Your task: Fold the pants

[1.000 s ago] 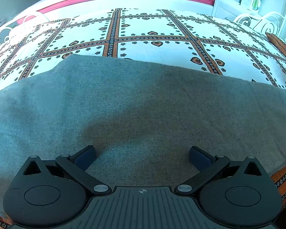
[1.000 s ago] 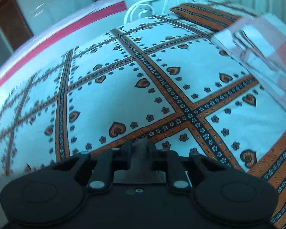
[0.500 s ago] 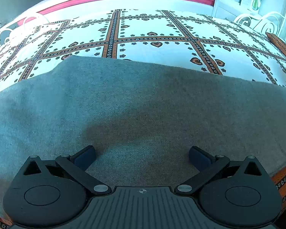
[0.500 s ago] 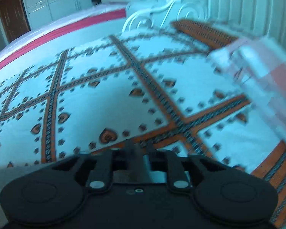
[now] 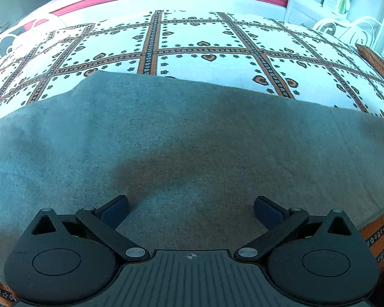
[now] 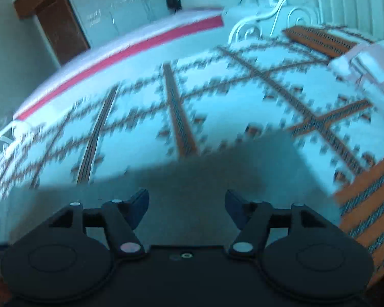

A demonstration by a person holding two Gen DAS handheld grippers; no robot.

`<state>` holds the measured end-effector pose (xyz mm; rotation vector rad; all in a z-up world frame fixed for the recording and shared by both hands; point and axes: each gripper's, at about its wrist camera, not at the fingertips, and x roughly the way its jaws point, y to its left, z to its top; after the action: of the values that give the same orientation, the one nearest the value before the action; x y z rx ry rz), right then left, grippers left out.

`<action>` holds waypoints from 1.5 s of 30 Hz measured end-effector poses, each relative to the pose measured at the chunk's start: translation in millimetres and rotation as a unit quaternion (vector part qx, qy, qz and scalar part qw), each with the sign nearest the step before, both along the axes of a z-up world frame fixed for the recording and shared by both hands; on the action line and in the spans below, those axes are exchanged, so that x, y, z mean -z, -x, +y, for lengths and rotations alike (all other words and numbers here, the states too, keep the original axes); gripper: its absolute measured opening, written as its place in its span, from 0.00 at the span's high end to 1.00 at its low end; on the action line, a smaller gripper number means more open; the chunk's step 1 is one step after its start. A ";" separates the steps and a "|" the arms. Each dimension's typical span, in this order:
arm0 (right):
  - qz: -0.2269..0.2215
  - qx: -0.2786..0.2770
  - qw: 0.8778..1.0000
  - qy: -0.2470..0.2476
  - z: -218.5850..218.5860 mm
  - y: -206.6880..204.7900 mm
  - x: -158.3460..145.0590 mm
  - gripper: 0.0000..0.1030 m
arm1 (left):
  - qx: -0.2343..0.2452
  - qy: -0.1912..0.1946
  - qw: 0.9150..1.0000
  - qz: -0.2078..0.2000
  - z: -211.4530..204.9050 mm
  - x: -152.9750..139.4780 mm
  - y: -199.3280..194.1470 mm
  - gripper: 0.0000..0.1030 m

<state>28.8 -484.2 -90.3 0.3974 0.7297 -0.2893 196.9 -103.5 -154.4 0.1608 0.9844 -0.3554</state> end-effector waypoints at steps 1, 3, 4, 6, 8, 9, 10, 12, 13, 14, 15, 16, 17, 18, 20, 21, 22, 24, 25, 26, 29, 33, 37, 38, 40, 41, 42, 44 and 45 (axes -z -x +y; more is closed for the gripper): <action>0.008 -0.001 1.000 -0.011 4.0 1.7 3.9 0.44 | 0.001 0.001 1.000 0.000 -0.4 -1.2 1.6 0.00; 0.002 0.020 0.999 -0.042 3.2 11.6 6.6 0.43 | -0.001 0.006 1.000 0.000 -0.8 -3.6 5.6 0.00; -0.003 0.033 0.998 -0.058 1.0 17.6 7.5 0.40 | -0.004 0.010 1.000 0.001 -1.8 -4.5 7.5 0.00; -0.002 0.051 0.995 -0.081 -3.1 28.1 10.2 0.36 | -0.004 0.020 1.000 0.006 -6.6 -6.6 11.9 0.00; 0.005 0.061 0.995 -0.078 -2.6 35.9 11.7 0.36 | 0.009 0.023 1.000 -0.003 -17.1 -10.3 18.9 0.00; 0.008 0.072 0.995 -0.072 -2.9 40.2 12.9 0.36 | 0.019 0.023 1.000 -0.006 -24.2 -12.3 21.8 0.00; 0.009 0.085 0.994 -0.071 -3.7 45.7 13.9 0.36 | 0.031 0.023 0.999 -0.008 -32.4 -14.4 24.4 0.00; 0.010 0.109 0.990 -0.088 -11.5 53.3 17.0 0.36 | 0.060 0.013 0.998 -0.017 -51.4 -18.6 29.9 0.00; 0.014 0.124 0.988 -0.091 -16.0 56.3 17.8 0.36 | 0.071 0.003 0.997 -0.025 -61.4 -20.8 32.7 0.00; 0.016 0.139 0.986 -0.091 -20.4 60.4 19.1 0.37 | 0.081 0.000 0.996 -0.030 -70.0 -21.6 34.5 0.00; 0.017 0.153 0.983 -0.096 -25.3 63.9 21.1 0.36 | 0.087 0.003 0.996 -0.029 -77.4 -21.5 35.2 0.00; 0.019 0.168 0.980 -0.105 -30.8 67.7 23.0 0.37 | 0.087 0.010 0.996 -0.022 -83.8 -22.3 35.1 0.00; 0.020 0.181 0.977 -0.114 -36.0 71.5 25.1 0.38 | 0.088 0.018 0.996 -0.015 -89.4 -21.4 34.9 0.00; 0.018 0.191 0.974 -0.122 -40.5 74.6 27.2 0.39 | 0.088 0.020 0.996 -0.011 -95.4 -19.9 34.9 0.00; 0.016 0.199 0.972 -0.128 -45.8 76.8 29.6 0.45 | 0.092 0.017 0.996 -0.007 -106.5 -15.5 39.3 0.00; 0.016 0.206 0.971 -0.122 -46.9 78.3 28.8 0.47 | 0.098 0.012 0.995 -0.005 -111.5 -12.5 40.9 0.00; 0.011 0.216 0.969 -0.118 -48.5 81.2 28.0 0.48 | 0.103 0.003 0.995 -0.004 -116.5 -8.0 44.1 0.00; 0.009 0.232 0.965 -0.124 -54.5 83.1 30.3 0.48 | 0.110 -0.020 0.994 -0.014 -124.5 -0.5 50.3 0.00; 0.007 0.236 0.963 -0.130 -57.6 82.8 31.7 0.47 | 0.109 -0.022 0.994 -0.019 -125.9 0.4 52.9 0.00; 0.001 0.239 0.962 -0.132 -60.2 82.0 31.6 0.45 | 0.104 -0.020 0.994 -0.017 -126.6 0.3 52.6 0.00; -0.021 0.250 0.957 -0.145 -70.0 79.9 31.7 0.44 | 0.103 0.000 0.995 -0.011 -123.7 -3.3 51.4 0.00; -0.034 0.271 0.946 -0.174 -79.9 79.8 38.1 0.55 | 0.113 -0.006 0.993 -0.022 -128.9 2.6 54.3 0.00; -0.032 0.260 0.953 -0.151 -79.0 71.5 34.5 0.90 | 0.118 -0.009 0.993 -0.026 -130.8 4.4 54.5 0.00; -0.034 0.266 0.950 -0.157 -80.7 71.6 35.8 0.90 | 0.120 -0.009 0.992 -0.027 -131.0 4.8 54.8 0.00; -0.040 0.279 0.943 -0.177 -85.4 72.1 39.4 0.87 | 0.121 -0.010 0.992 -0.028 -131.5 5.2 55.1 0.00; -0.047 0.285 0.938 -0.191 -87.9 73.0 40.9 0.85 | 0.122 -0.011 0.992 -0.029 -132.1 5.6 55.5 0.00; -0.052 0.291 0.934 -0.200 -90.3 73.5 42.1 0.85 | 0.124 -0.012 0.992 -0.030 -132.5 6.0 55.8 0.00; -0.061 0.290 0.934 -0.200 -89.9 74.6 39.4 0.93 | 0.124 -0.012 0.992 -0.030 -132.6 6.1 55.7 0.00; -0.073 0.281 0.938 -0.188 -85.0 74.9 33.8 0.93 | 0.124 -0.013 0.992 -0.030 -132.9 6.3 55.9 0.00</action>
<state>-46.1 -569.2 -124.2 0.9877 0.5105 -0.6540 141.0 -236.4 -160.7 0.3167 0.9112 -0.5623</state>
